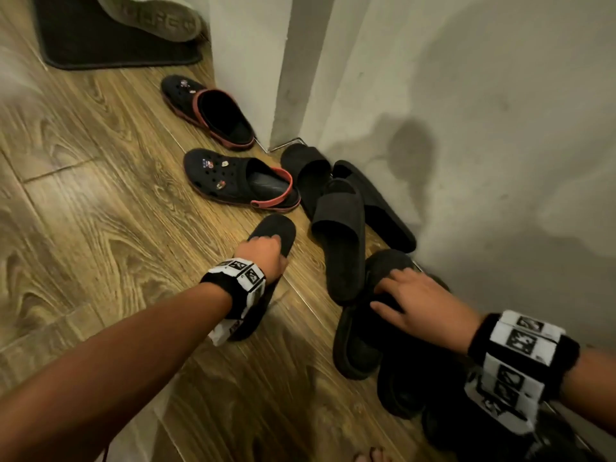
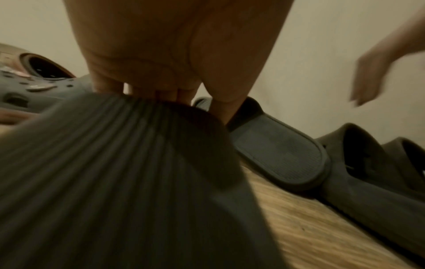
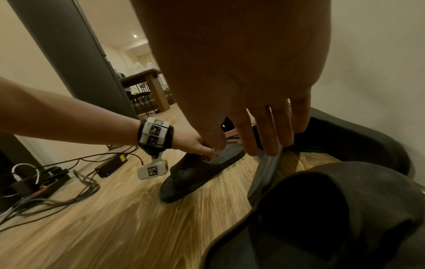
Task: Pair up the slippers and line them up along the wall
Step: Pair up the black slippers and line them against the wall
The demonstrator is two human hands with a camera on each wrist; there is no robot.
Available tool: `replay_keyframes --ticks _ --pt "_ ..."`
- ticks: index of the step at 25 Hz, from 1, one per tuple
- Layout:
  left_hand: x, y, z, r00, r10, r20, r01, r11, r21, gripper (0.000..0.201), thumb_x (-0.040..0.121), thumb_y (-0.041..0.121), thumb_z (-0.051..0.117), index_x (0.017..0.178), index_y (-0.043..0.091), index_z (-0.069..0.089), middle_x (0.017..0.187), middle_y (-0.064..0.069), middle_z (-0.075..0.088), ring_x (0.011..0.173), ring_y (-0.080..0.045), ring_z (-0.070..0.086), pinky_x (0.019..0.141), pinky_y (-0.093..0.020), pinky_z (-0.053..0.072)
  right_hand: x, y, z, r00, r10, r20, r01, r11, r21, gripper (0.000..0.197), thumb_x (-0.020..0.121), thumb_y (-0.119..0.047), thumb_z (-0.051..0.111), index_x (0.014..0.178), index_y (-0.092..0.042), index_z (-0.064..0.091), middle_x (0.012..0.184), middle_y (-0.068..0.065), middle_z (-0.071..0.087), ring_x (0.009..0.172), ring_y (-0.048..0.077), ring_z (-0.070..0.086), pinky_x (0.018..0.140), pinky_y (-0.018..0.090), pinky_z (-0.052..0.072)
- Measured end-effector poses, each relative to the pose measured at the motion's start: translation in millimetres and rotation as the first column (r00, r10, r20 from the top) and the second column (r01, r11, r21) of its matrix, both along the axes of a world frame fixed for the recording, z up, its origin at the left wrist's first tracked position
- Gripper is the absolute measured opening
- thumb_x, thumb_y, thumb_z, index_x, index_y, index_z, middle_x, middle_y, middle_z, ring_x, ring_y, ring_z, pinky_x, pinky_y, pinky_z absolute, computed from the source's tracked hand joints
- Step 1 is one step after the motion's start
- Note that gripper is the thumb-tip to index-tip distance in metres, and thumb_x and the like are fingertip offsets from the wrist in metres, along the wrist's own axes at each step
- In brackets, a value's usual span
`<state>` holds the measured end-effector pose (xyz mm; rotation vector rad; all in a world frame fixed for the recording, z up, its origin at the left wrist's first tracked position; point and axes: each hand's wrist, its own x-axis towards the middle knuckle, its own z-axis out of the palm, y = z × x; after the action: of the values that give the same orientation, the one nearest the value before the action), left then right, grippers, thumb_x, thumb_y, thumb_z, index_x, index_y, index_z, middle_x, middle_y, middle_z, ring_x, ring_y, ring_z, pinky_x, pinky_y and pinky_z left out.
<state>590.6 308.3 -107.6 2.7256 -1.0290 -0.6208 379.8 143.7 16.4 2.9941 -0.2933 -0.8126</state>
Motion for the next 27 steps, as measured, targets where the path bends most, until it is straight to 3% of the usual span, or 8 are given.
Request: replay_keyframes --ticks 4,8,13,16,19,23,27 --pt "23.6 35.6 -8.7 0.992 0.038 -0.123 -0.057 0.987 -0.153 0.022 0.085 0.026 0.053 0.103 0.013 0.057 0.106 -0.015 0.068 0.1 -0.034 0.064 0.088 -0.041 0.051 61.6 -9.0 -20.7 0.988 0.142 0.063 -0.136 0.987 -0.081 0.045 0.095 -0.053 0.04 0.117 -0.018 0.057 0.11 0.006 0.057 0.102 0.026 0.054 0.087 0.038 0.042" --pt "50.8 66.1 -9.9 0.998 0.052 -0.039 -0.058 0.985 -0.163 0.023 0.082 0.026 0.058 0.101 0.014 0.06 0.102 -0.011 0.068 0.1 -0.032 0.062 0.089 -0.04 0.049 115.2 -15.1 -40.5 0.964 0.211 0.159 -0.198 0.975 -0.097 0.046 0.092 -0.052 0.044 0.118 -0.016 0.054 0.113 0.007 0.054 0.106 0.027 0.051 0.087 0.038 0.041" --pt "73.0 83.2 -1.5 0.981 0.188 -0.042 -0.191 0.976 -0.105 0.021 0.081 0.023 0.059 0.099 0.012 0.062 0.097 -0.011 0.066 0.095 -0.031 0.062 0.085 -0.037 0.051 180.0 -36.0 -59.7 0.961 0.202 0.19 -0.18 0.976 -0.126 0.069 0.08 -0.059 0.061 0.122 -0.007 0.046 0.131 0.02 0.049 0.127 0.038 0.042 0.109 0.046 0.034" --pt "72.5 68.8 27.9 0.993 0.086 -0.083 -0.074 0.988 0.137 0.025 0.086 0.025 0.053 0.105 0.011 0.061 0.106 -0.011 0.068 0.1 -0.03 0.063 0.085 -0.037 0.052 201.1 -39.3 -64.2 0.977 0.161 0.143 -0.148 0.984 -0.096 0.073 0.072 -0.062 0.068 0.117 -0.009 0.043 0.122 0.017 0.055 0.116 0.036 0.051 0.099 0.044 0.039" --pt "82.4 35.0 75.8 0.998 -0.051 -0.036 0.06 0.942 0.331 0.029 0.09 0.03 0.049 0.111 0.013 0.058 0.112 -0.011 0.066 0.104 -0.031 0.062 0.082 -0.038 0.051 218.7 -37.0 -57.8 0.99 0.121 0.065 -0.117 0.991 -0.062 0.08 0.07 -0.061 0.071 0.123 -0.008 0.042 0.128 0.016 0.054 0.119 0.033 0.05 0.1 0.042 0.037" --pt "107.5 7.4 118.5 0.999 0.022 -0.039 -0.013 0.977 0.212 0.031 0.087 0.035 0.051 0.107 0.013 0.058 0.11 -0.013 0.067 0.102 -0.032 0.063 0.086 -0.042 0.053 233.1 -30.1 -47.0 0.992 0.124 -0.02 -0.126 0.984 -0.125 0.082 0.074 -0.064 0.067 0.129 -0.009 0.04 0.133 0.013 0.052 0.122 0.03 0.049 0.099 0.039 0.038" --pt "154.0 8.3 96.7 0.994 0.113 -0.003 -0.112 0.99 0.082 0.035 0.087 0.036 0.053 0.108 0.008 0.055 0.111 -0.016 0.065 0.103 -0.035 0.062 0.085 -0.041 0.052 238.8 -21.8 -67.0 0.976 0.217 -0.03 -0.219 0.96 -0.176 0.064 0.08 -0.051 0.063 0.126 -0.011 0.043 0.126 0.013 0.056 0.114 0.032 0.055 0.09 0.039 0.042"
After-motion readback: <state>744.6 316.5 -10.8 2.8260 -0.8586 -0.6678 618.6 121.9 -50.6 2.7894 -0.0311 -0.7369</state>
